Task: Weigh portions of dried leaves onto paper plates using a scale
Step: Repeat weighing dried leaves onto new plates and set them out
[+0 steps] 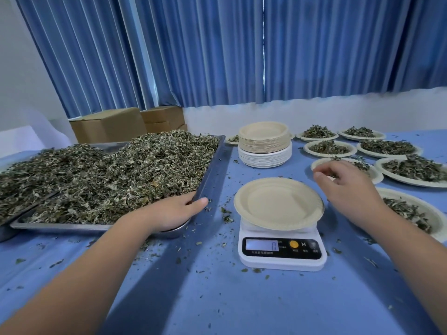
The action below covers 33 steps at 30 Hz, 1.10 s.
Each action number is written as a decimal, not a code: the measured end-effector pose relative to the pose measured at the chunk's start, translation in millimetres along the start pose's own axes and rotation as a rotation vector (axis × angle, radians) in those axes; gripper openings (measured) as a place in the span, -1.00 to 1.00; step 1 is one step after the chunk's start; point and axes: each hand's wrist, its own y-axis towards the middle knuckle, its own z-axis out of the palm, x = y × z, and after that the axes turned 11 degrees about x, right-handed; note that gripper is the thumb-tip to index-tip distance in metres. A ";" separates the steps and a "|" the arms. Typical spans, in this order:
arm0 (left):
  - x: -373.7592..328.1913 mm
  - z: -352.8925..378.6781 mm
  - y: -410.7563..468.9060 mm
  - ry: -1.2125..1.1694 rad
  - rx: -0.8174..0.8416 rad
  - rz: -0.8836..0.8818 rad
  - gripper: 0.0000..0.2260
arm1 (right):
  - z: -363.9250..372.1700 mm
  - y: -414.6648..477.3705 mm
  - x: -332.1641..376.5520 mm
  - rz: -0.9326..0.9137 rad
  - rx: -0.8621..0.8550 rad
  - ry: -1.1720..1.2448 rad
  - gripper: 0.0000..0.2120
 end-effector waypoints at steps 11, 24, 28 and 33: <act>10.1 17.2 -36.9 0.278 -0.153 -0.002 -0.43 | 1.2 -0.3 -1.4 -0.019 0.005 -0.029 -0.92; 16.6 8.7 -26.7 0.146 -0.322 0.072 -0.43 | 2.9 0.6 -2.9 -0.034 -0.001 -0.028 -0.91; 16.2 -2.0 -20.9 0.059 -0.379 0.056 -0.57 | 2.7 1.9 -4.3 -0.038 0.002 -0.037 -0.91; -12.8 -19.6 -18.0 -0.221 -0.516 0.167 -0.63 | 1.9 2.1 -6.0 -0.026 -0.004 -0.016 -0.90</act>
